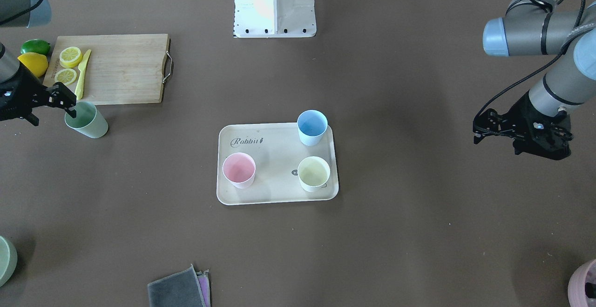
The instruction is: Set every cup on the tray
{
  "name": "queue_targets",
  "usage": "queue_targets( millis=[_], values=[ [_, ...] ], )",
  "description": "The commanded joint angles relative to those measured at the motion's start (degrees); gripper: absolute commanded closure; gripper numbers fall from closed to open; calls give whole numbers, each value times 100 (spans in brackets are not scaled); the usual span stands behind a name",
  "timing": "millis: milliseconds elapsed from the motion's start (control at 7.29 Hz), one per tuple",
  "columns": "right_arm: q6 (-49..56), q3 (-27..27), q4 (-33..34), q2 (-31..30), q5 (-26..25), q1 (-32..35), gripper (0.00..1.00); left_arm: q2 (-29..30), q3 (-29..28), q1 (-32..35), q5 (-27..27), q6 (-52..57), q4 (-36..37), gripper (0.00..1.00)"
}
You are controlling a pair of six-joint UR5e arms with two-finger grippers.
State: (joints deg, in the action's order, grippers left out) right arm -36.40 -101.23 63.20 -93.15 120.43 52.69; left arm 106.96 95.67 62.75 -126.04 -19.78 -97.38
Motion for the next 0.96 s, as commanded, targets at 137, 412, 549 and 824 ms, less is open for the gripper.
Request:
queue_targets(
  millis=[137,412,549,824],
  values=[
    [-7,33,-9,43,-20,-118,96,0,-13,0,0,0,0,2],
    [-7,-11,-9,77,59,-118,100,0,-13,0,0,-9,8,2],
    [-7,-3,8,139,51,-118,100,0,-13,-9,0,-9,8,2],
    [-86,-116,26,279,94,-118,100,0,-13,-9,0,-9,8,2]
  ],
)
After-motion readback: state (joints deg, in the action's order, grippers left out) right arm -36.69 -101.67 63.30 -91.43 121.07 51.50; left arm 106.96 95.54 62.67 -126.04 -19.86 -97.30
